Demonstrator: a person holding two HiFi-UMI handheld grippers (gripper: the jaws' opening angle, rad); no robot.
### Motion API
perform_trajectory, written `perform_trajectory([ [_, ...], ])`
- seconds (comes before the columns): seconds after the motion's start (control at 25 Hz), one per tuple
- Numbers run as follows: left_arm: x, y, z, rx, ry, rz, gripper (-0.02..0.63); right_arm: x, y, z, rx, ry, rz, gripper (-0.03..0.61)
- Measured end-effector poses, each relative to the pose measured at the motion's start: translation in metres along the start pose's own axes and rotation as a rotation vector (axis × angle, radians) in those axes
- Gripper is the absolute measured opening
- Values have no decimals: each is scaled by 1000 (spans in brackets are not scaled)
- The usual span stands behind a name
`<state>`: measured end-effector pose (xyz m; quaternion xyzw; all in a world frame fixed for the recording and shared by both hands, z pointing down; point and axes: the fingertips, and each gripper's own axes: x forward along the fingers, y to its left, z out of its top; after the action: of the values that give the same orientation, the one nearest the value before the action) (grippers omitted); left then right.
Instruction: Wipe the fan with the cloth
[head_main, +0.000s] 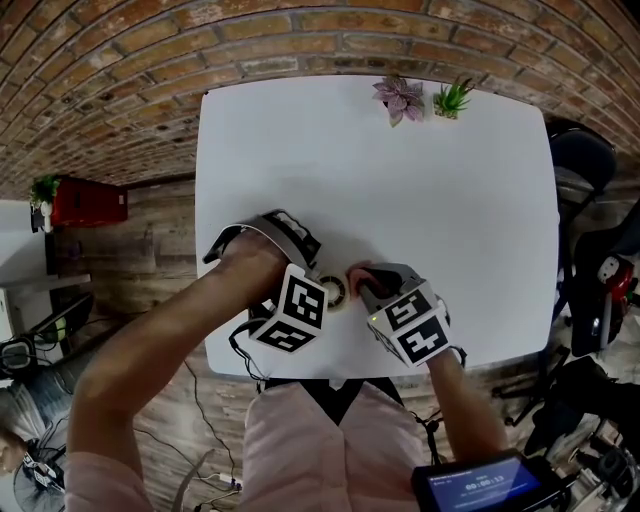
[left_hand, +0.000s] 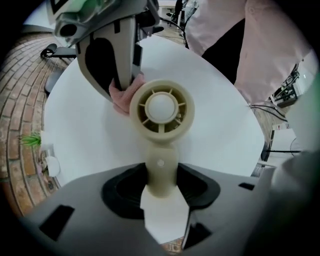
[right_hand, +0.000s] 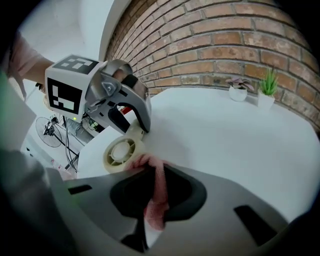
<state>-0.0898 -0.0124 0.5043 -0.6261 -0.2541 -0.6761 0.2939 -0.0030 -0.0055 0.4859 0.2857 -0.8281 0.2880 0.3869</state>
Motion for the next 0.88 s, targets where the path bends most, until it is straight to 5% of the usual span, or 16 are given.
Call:
perform_trajectory([
  [0.88,-1,-5,6,242,160,85,196,12,19,14,-96,-18,32,34],
])
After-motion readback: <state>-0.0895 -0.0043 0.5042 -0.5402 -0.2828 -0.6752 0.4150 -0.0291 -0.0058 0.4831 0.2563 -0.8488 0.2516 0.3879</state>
